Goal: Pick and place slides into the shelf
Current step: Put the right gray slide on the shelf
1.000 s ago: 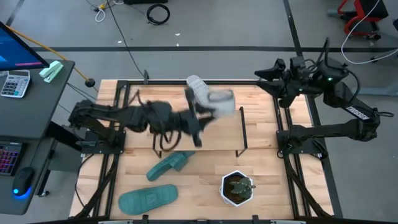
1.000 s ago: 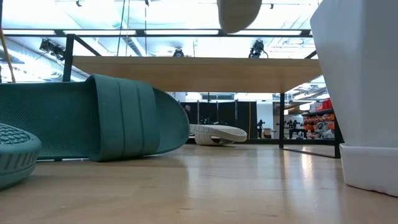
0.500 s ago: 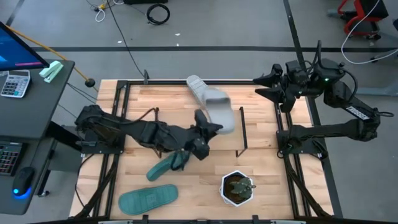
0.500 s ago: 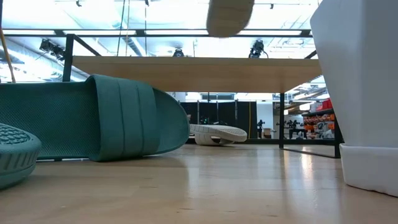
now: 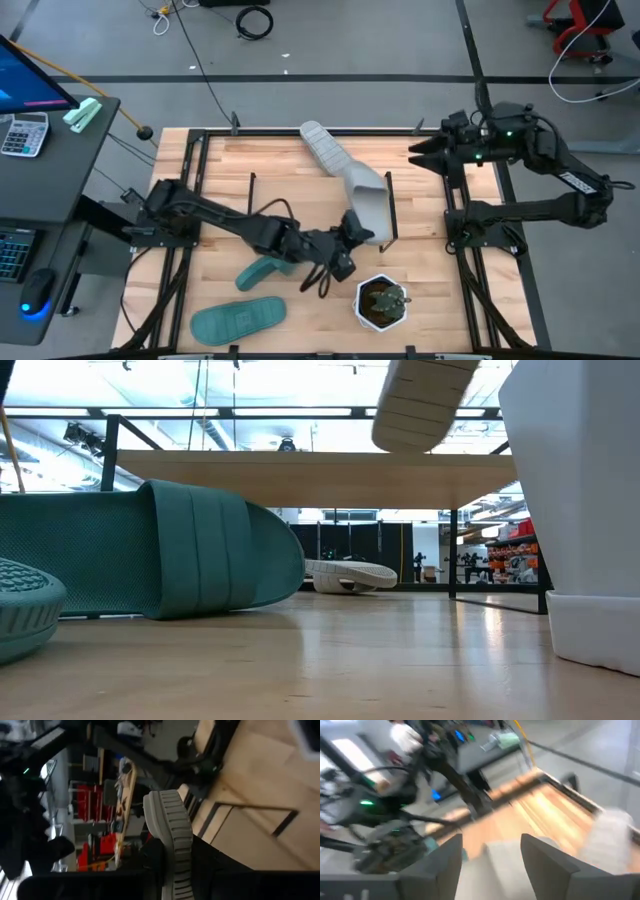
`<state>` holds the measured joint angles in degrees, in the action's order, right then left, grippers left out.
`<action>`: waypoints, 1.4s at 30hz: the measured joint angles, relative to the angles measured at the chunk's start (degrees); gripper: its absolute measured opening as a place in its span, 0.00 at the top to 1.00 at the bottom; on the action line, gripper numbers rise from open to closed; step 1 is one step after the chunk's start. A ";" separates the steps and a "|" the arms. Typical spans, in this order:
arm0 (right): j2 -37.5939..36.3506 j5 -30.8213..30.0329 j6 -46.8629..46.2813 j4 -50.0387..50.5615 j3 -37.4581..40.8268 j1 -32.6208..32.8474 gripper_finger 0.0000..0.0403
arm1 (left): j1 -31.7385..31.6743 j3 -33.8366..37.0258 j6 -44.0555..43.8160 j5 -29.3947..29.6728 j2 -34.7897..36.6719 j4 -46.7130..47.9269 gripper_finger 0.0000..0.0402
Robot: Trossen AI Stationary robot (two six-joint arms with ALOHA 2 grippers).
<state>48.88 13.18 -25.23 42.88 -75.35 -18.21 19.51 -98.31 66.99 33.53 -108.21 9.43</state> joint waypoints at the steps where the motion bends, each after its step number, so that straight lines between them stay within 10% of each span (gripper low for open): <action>1: -0.24 -0.81 -0.75 1.61 0.00 0.01 0.52 | 0.02 0.01 0.18 -0.60 -0.51 -0.25 0.84; 15: -3.70 -5.46 -6.80 3.88 0.00 5.29 0.68 | -1.44 2.63 -0.30 -4.24 -1.13 -2.59 0.85; 42: -2.82 -10.37 -6.22 4.36 0.00 9.52 0.69 | -8.01 8.77 8.55 -4.49 -1.08 -14.18 0.85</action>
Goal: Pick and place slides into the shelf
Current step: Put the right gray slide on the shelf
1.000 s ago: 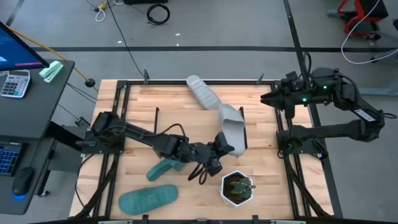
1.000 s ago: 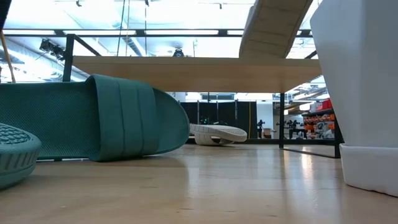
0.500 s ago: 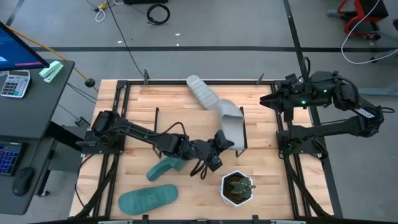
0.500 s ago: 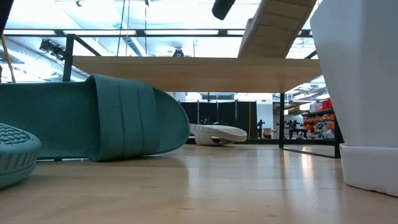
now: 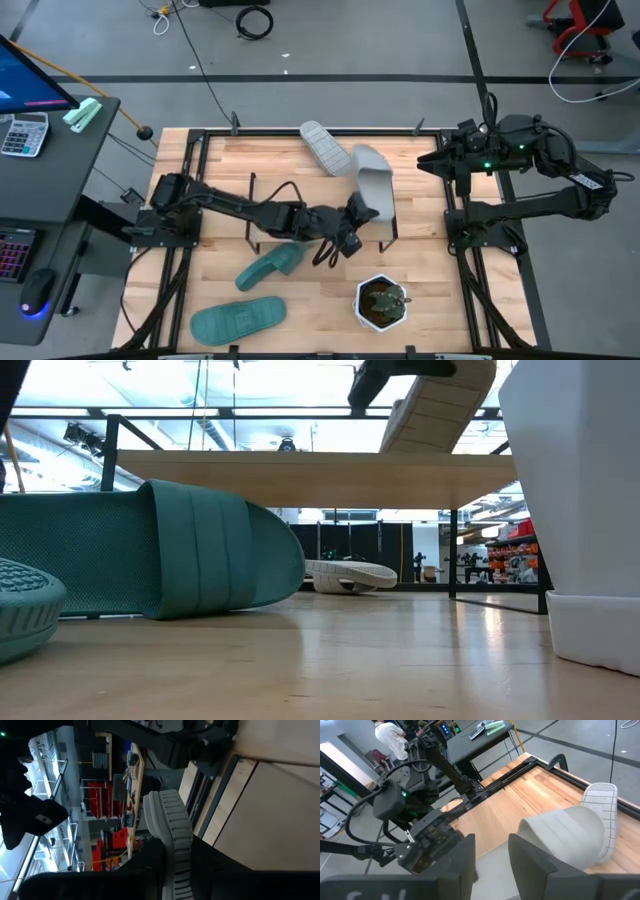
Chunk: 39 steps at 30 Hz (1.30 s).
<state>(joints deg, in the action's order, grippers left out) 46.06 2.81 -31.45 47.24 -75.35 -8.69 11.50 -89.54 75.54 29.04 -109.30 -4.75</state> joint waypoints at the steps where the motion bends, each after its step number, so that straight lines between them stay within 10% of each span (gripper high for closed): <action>1: 0.00 0.00 0.00 0.01 0.00 0.00 0.69 | -0.46 0.00 0.16 -0.15 0.00 0.00 0.85; 39: 0.02 -0.02 1.16 -0.11 -0.02 -0.01 0.69 | -3.22 -0.02 -12.21 -8.72 -0.37 8.63 0.85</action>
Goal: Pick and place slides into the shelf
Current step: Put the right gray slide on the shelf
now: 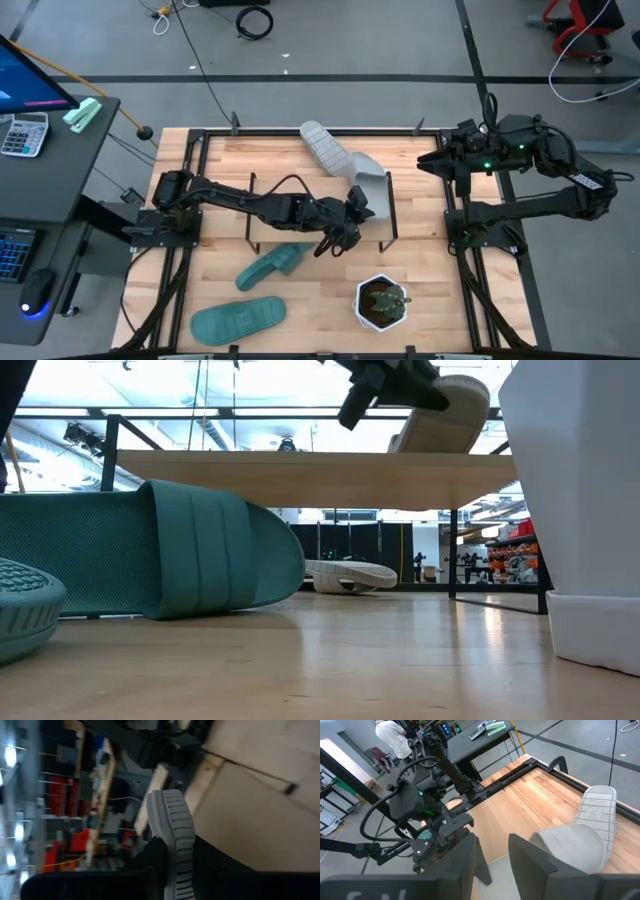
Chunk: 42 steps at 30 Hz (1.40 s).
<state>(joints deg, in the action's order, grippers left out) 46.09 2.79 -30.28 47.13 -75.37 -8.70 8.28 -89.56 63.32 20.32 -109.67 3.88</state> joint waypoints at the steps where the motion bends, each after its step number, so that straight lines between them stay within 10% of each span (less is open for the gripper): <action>1: 0.00 0.00 0.00 0.00 0.00 0.01 0.69 | -0.02 -0.02 -1.03 -0.35 0.00 1.21 0.85; 42: 1.88 0.02 -0.02 0.00 0.00 0.01 0.69 | 0.57 -0.55 -20.96 -3.62 0.19 13.35 0.42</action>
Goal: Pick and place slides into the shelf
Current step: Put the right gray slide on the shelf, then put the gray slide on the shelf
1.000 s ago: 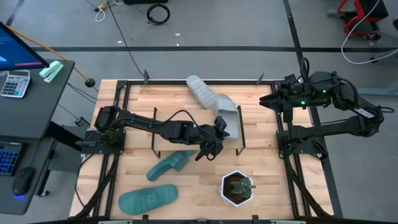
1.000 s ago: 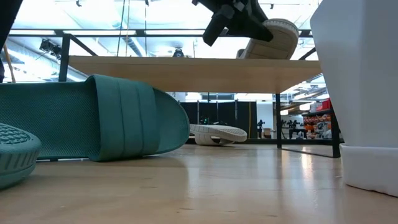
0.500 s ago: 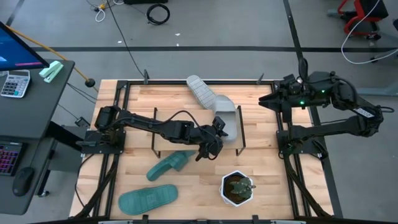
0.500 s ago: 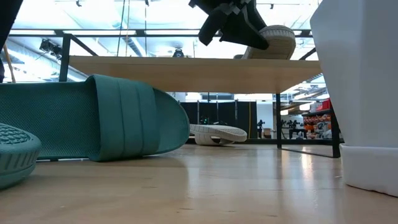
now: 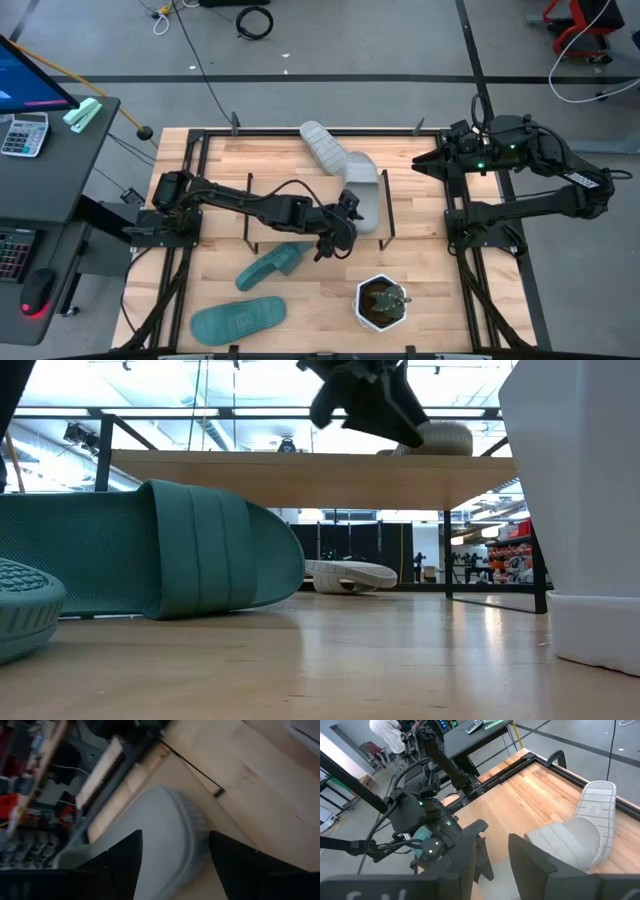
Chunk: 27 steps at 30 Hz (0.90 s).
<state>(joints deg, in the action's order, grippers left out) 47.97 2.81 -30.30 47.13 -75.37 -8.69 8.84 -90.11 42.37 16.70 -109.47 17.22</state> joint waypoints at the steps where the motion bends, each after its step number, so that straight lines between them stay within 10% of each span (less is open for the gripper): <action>1: 0.00 0.00 0.00 0.00 0.00 0.00 0.69 | 0.00 0.00 -0.57 -0.67 0.17 0.56 0.41; 11: 0.00 0.02 0.00 -0.03 0.00 -0.02 0.69 | -0.04 -0.09 -8.93 -4.20 3.17 2.42 0.43; 16: 0.00 0.02 0.00 0.00 0.00 -0.02 0.69 | -0.26 -0.02 -16.97 4.05 5.94 7.18 0.45; 27: 0.85 0.00 -0.72 -0.87 -0.07 -0.02 0.69 | -5.60 -0.07 -50.48 6.56 15.31 9.15 0.52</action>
<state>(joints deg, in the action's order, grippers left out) 48.82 2.81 -31.03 46.26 -75.44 -8.71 3.24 -90.17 -8.12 23.27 -94.17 26.38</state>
